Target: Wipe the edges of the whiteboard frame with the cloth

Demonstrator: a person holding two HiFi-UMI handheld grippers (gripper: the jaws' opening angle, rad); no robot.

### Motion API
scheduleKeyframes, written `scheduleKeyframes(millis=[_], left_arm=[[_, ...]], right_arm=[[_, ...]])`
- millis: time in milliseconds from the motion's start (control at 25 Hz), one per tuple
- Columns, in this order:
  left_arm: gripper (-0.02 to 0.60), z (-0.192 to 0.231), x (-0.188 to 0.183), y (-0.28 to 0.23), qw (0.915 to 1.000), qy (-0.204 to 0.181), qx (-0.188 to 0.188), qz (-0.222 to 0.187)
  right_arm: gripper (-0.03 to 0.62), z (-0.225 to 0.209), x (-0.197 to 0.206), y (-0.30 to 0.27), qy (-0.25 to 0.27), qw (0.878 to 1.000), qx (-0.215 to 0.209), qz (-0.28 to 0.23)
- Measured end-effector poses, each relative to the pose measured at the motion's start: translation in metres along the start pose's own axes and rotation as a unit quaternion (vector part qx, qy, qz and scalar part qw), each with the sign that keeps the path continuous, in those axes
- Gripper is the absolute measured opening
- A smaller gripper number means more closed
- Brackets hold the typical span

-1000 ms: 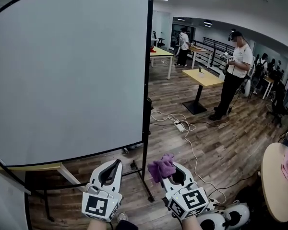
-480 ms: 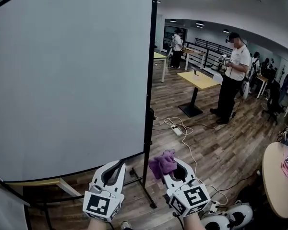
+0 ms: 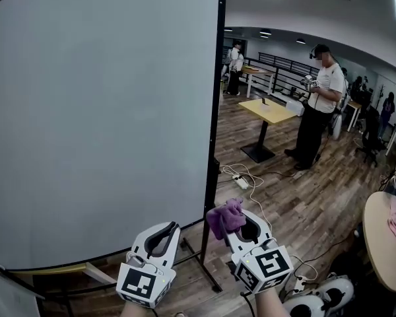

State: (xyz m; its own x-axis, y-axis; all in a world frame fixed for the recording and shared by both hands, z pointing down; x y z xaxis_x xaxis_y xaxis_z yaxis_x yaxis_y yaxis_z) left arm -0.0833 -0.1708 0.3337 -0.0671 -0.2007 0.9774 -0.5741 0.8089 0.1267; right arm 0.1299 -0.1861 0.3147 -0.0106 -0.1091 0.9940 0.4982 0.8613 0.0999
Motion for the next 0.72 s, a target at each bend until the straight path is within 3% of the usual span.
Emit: scheduleKeyframes(millis=[360, 520, 720], left_arm=[[0.018, 0.031, 0.002, -0.007, 0.9994, -0.015, 0.017, -0.027], [0.018, 0.04, -0.005, -0.004, 0.9993, 0.008, 0.031, -0.019], [0.018, 0.052, -0.005, -0.001, 0.9989, 0.01, 0.04, -0.021]], right_arm=[[0.115, 0.003, -0.02, -0.035, 0.013, 0.999, 0.031, -0.017], [0.115, 0.005, -0.031, -0.045, 0.005, 0.999, 0.044, -0.025], [0.115, 0.008, -0.046, -0.058, 0.016, 0.998, 0.06, -0.034]])
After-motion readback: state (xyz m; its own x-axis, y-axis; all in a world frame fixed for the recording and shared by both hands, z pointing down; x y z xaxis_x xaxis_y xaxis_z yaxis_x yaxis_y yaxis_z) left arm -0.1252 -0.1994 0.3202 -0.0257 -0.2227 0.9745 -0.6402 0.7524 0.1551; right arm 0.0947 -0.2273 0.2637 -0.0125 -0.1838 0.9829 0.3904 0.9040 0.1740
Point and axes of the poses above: the fingertips, and each gripper's own axes: y backward along the fingers, z to its left, x out of its underside, the point moved 9 cm from there along y, backward along the fingers, and after that the axes turned 1 degree about -x, right-handed, at the moved point
